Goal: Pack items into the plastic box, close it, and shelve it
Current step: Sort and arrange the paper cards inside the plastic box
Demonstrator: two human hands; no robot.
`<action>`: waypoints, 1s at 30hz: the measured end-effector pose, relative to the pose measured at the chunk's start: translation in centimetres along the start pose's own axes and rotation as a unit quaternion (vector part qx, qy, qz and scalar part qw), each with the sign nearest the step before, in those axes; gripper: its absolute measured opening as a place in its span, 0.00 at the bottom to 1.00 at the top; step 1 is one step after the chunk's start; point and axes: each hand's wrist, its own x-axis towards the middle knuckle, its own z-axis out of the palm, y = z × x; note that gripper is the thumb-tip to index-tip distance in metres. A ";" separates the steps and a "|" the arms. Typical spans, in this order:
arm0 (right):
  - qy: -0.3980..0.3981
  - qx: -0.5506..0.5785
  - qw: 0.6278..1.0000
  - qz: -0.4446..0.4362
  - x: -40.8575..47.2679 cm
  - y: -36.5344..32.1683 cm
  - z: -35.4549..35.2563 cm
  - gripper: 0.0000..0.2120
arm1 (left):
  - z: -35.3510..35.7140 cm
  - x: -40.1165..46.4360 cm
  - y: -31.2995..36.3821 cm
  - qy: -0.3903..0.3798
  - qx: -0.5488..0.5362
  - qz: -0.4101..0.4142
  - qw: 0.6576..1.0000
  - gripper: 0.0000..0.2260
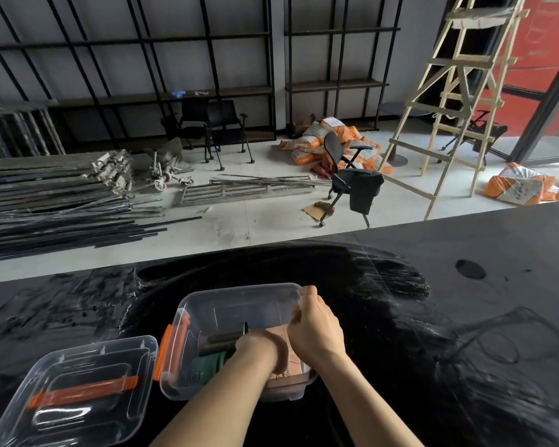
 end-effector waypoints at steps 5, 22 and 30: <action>-0.018 0.010 1.000 -0.004 -0.5 -0.3 -0.5 0.22 | -0.6 -2.9 -0.3 0.154 -0.016 -0.062 0.986 0.13; 0.011 -0.001 1.000 -0.006 0.2 0.3 0.2 0.14 | -2.7 -6.5 -2.3 0.060 -0.024 0.049 0.997 0.17; 0.023 -0.004 1.000 -0.011 0.3 0.5 0.5 0.10 | -1.8 -6.5 -2.0 0.058 -0.113 0.095 0.987 0.23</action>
